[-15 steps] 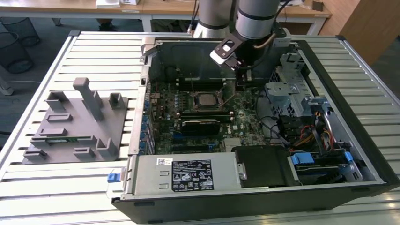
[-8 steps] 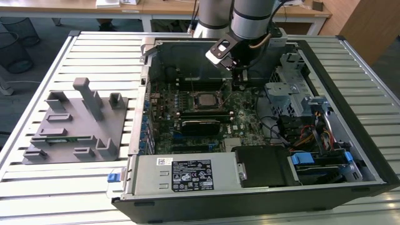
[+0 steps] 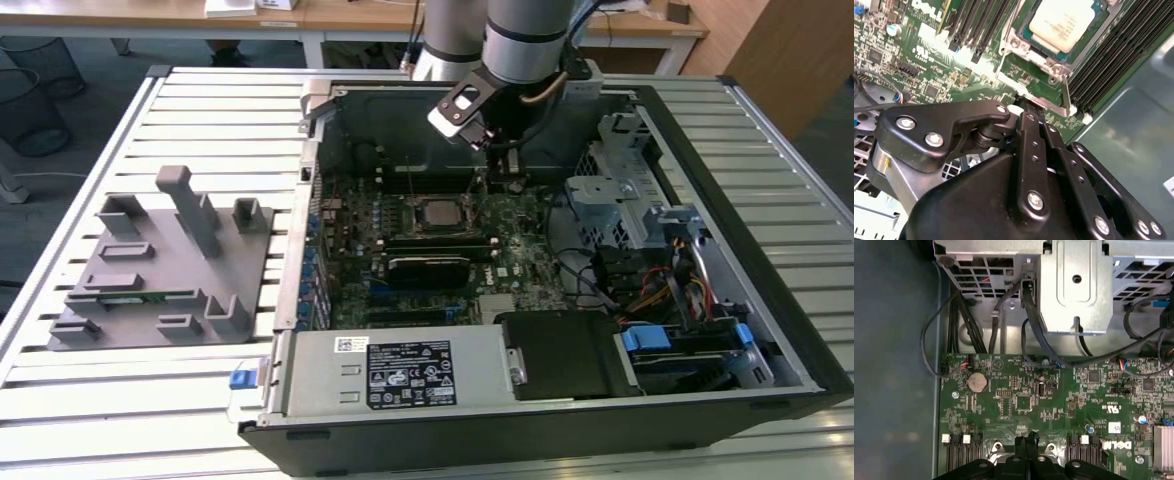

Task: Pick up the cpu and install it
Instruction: 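Close the cpu cover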

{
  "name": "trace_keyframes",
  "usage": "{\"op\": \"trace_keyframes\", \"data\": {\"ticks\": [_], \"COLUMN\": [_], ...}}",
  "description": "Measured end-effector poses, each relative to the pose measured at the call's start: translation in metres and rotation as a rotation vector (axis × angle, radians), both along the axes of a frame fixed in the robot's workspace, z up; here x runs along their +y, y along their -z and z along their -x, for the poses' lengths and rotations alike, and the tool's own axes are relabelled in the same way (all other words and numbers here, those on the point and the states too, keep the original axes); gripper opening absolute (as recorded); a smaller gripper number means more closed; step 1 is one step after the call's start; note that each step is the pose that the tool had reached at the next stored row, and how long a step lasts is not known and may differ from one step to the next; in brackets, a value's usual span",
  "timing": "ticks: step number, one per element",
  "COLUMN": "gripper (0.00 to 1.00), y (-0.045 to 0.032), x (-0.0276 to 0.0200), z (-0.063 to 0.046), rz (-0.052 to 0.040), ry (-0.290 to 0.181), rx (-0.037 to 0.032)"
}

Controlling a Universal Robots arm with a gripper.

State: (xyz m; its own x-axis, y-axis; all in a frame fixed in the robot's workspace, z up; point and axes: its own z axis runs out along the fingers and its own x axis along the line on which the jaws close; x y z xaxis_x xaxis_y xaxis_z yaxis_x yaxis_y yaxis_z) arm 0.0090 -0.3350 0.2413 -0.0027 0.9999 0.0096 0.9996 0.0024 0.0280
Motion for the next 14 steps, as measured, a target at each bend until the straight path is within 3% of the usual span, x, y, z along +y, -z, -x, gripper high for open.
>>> {"op": "trace_keyframes", "data": {"ticks": [14], "gripper": [0.11], "y": [0.0003], "x": [0.0000], "z": [0.019], "rz": [-0.0001], "ry": [0.000], "rx": [0.0000]}}
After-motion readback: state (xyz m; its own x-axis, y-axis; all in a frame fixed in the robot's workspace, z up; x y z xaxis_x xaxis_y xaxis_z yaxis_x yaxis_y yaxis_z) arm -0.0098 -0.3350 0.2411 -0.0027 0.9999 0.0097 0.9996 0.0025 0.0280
